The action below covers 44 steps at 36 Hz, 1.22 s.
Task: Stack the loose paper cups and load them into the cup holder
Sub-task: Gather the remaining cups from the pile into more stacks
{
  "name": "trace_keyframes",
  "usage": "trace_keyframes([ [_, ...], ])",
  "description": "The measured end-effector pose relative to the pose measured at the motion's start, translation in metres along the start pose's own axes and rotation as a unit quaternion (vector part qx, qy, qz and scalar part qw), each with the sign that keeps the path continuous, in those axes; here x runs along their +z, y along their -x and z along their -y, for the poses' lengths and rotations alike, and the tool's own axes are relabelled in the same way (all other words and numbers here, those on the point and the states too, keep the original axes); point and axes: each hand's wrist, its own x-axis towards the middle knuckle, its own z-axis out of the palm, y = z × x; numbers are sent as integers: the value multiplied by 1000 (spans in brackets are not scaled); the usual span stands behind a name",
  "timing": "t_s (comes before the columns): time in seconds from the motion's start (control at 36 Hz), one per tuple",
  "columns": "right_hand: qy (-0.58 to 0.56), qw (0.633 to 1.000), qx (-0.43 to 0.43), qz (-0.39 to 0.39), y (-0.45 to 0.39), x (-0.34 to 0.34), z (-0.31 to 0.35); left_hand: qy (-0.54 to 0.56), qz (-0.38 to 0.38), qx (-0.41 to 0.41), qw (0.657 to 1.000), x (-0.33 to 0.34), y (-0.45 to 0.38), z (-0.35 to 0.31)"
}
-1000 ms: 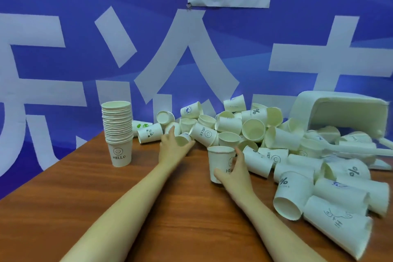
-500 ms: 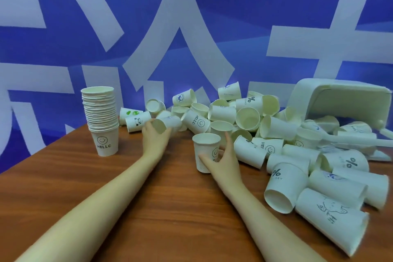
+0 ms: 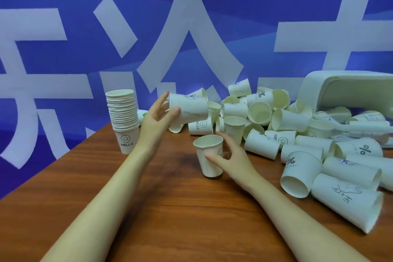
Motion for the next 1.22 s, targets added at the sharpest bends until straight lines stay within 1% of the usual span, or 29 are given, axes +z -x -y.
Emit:
trace_keyframes([
  [0.08,-12,1000,-11,12,3,0,4,-45,29,29,998,2,3,-1],
  [0.22,-3,999,-40,19,5,2,9,-105,66,38,992,2,4,2],
  [0.28,9,999,-48,23,5,3,8,-151,103,54,982,2,4,4],
  [0.33,11,998,-54,27,5,4,6,-177,138,51,973,4,5,9],
  [0.39,3,998,-55,25,5,5,5,-183,160,33,970,8,7,15],
  [0.44,-7,998,-50,25,4,4,3,-150,169,19,974,14,13,23],
  [0.5,-13,999,-40,25,3,3,1,-90,163,-1,983,21,18,30],
  [0.56,-22,999,-32,18,2,2,-1,-30,134,-37,990,27,22,36],
  [0.64,-39,999,-31,8,2,-1,-2,3,102,-54,993,34,27,42],
  [0.78,-12,999,-36,-6,0,-4,-4,-38,85,-27,995,43,35,45],
  [0.89,-1,999,-40,-13,1,-3,-4,-65,124,-2,990,50,40,47],
  [1.0,11,998,-15,-65,-4,-7,-10,-104,140,18,985,45,42,50],
  [1.06,19,994,4,-103,-11,-12,-11,-121,126,32,984,42,40,49],
  [1.11,60,986,17,-157,-24,-19,-7,-118,88,42,988,38,36,44],
  [1.17,124,971,14,-204,-41,-27,0,-112,53,30,992,32,29,43],
  [1.22,209,956,4,-206,-59,-33,5,-123,36,10,992,26,23,44],
])
